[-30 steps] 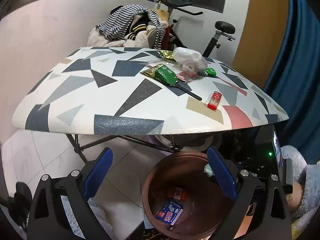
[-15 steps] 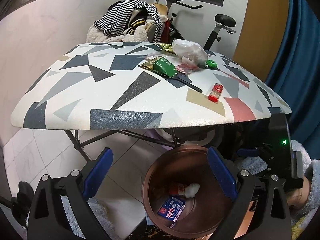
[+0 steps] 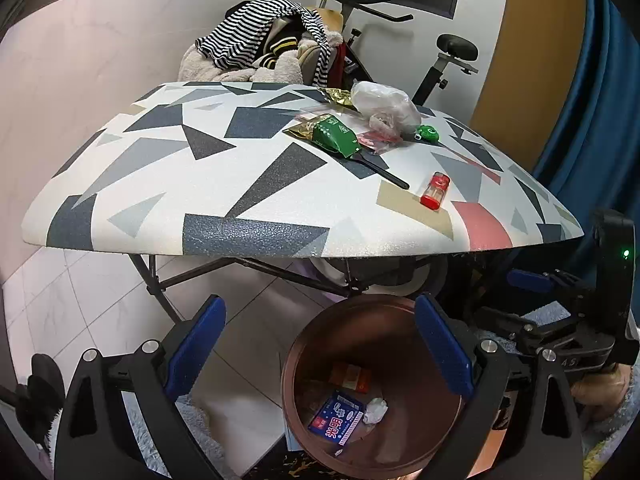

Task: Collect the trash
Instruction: 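Grasp the red-and-clear tube with the right tool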

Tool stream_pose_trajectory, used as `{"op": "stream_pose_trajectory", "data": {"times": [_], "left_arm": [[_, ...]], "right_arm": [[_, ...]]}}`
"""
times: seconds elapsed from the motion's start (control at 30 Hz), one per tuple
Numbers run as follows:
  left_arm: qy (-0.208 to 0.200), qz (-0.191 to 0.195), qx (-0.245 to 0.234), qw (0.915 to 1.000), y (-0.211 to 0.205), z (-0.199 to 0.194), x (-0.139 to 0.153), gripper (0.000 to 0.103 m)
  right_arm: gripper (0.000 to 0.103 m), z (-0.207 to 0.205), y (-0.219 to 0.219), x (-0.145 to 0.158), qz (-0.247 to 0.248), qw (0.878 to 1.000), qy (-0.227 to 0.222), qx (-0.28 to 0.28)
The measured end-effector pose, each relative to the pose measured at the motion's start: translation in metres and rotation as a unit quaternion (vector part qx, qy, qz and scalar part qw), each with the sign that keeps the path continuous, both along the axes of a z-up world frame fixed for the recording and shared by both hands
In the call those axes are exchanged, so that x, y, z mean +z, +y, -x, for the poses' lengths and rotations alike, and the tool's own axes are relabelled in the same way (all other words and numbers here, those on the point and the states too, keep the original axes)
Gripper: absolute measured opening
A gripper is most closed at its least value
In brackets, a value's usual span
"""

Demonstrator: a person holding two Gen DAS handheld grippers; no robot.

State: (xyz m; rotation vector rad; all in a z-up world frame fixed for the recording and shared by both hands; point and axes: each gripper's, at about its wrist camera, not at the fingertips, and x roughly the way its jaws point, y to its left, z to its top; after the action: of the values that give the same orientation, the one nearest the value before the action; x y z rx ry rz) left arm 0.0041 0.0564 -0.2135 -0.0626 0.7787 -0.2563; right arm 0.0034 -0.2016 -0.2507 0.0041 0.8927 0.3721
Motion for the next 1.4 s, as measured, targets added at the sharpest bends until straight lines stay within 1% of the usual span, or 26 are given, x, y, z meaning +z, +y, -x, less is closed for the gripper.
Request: {"op": "stream_pose_trajectory", "data": {"times": [0.2,0.37,0.6,0.77,0.93,0.97,1.1,1.17,1.2,1.3,1.37,1.4], "left_arm": [[0.002,-0.004,-0.001,1.0000,-0.002,-0.001,-0.001,0.093],[0.005,-0.005,-0.002,1.0000,-0.005,-0.004,-0.002,0.093],[0.010,0.004,0.002,0.9999,-0.006,-0.011,-0.005,0.093],[0.014,0.022,0.010,0.9996,-0.003,-0.017,-0.005,0.093],[0.023,0.042,0.020,0.9987,0.002,-0.025,-0.008,0.093],[0.024,0.044,0.022,0.9985,0.002,-0.026,-0.008,0.093],[0.032,0.056,0.026,0.9976,0.006,-0.030,-0.012,0.093],[0.034,0.059,0.027,0.9973,0.007,-0.031,-0.012,0.093],[0.036,0.062,0.028,0.9971,0.007,-0.031,-0.013,0.093],[0.050,0.079,0.028,0.9952,0.011,-0.038,-0.014,0.093],[0.068,0.102,0.024,0.9922,0.015,-0.047,-0.015,0.086],[0.079,0.116,0.024,0.9899,0.017,-0.055,-0.014,0.080]], "right_arm": [[0.097,-0.006,-0.006,0.016,-0.003,1.000,-0.021,0.002],[0.097,-0.026,-0.016,0.027,0.000,1.000,-0.028,0.010],[0.097,-0.080,-0.014,0.036,0.049,0.996,-0.036,0.058],[0.097,-0.111,0.001,0.030,0.074,0.993,-0.025,0.090],[0.097,-0.129,0.014,0.023,0.097,0.990,-0.021,0.104],[0.097,-0.131,0.015,0.022,0.097,0.990,-0.020,0.104],[0.097,-0.141,0.009,0.019,0.069,0.992,-0.008,0.102],[0.087,-0.140,0.010,0.021,0.071,0.991,-0.015,0.110],[0.085,-0.141,0.010,0.020,0.071,0.991,-0.013,0.112],[0.084,-0.139,0.006,0.023,0.057,0.992,-0.016,0.112],[0.085,-0.137,0.001,0.026,0.042,0.994,-0.019,0.101],[0.084,-0.136,-0.005,0.029,0.027,0.995,-0.022,0.090]]}}
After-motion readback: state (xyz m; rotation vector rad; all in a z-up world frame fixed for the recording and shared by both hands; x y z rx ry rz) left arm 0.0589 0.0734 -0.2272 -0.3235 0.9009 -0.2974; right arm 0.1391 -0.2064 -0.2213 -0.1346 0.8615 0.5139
